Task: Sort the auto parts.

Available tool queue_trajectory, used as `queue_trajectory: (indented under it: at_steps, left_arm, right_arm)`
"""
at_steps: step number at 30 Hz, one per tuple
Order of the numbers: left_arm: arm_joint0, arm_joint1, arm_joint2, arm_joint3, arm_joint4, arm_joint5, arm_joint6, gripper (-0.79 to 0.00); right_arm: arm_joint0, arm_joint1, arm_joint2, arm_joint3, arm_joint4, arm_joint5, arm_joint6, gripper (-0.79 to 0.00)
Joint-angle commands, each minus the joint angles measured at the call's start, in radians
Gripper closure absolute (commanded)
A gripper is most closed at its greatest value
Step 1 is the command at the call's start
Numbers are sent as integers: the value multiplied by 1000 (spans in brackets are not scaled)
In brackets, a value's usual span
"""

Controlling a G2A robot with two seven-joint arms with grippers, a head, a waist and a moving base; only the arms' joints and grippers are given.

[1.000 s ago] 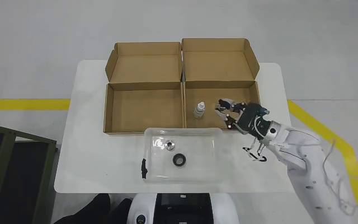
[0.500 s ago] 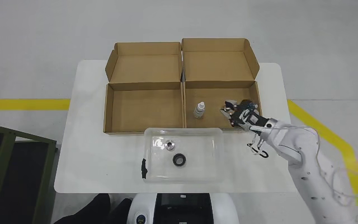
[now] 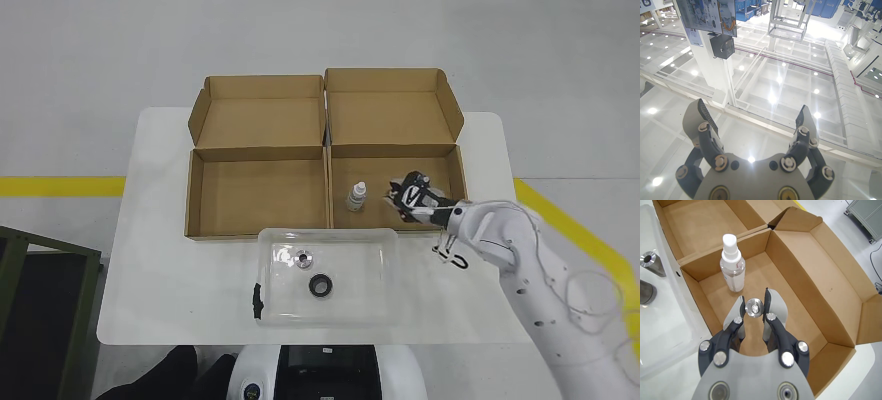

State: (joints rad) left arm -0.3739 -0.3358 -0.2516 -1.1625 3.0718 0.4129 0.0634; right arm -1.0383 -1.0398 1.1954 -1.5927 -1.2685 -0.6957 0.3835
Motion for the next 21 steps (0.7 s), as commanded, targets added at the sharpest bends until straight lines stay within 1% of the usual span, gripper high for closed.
queue_trajectory:
  at_steps: [1, 9, 13, 15, 16, 17, 21]
  left_arm:
    - [0, 0, 0, 0, 0, 0, 0, -785]
    - [0, 0, 0, 0, 0, 0, 0, -785]
    - [0, 0, 0, 0, 0, 0, 0, -785]
    - [0, 0, 0, 0, 0, 0, 0, -785]
    - [0, 0, 0, 0, 0, 0, 0, -785]
    - [0, 0, 0, 0, 0, 0, 0, -785]
    - [0, 0, 0, 0, 0, 0, 0, -785]
  right_arm:
    - [23, -4, -20, 29, 0, 0, 11, 0]
    - [87, -20, -85, 115, -1, -1, 38, 0]
    - [103, -27, -108, 142, 1, 7, 33, 0]
    - [107, -29, -115, 153, -5, 15, 30, -65]
    - [109, -30, -118, 158, -8, 18, 28, -139]
    - [110, -31, -120, 162, -8, 19, 26, -182]
    - [115, -33, -127, 172, -11, 23, 26, -252]
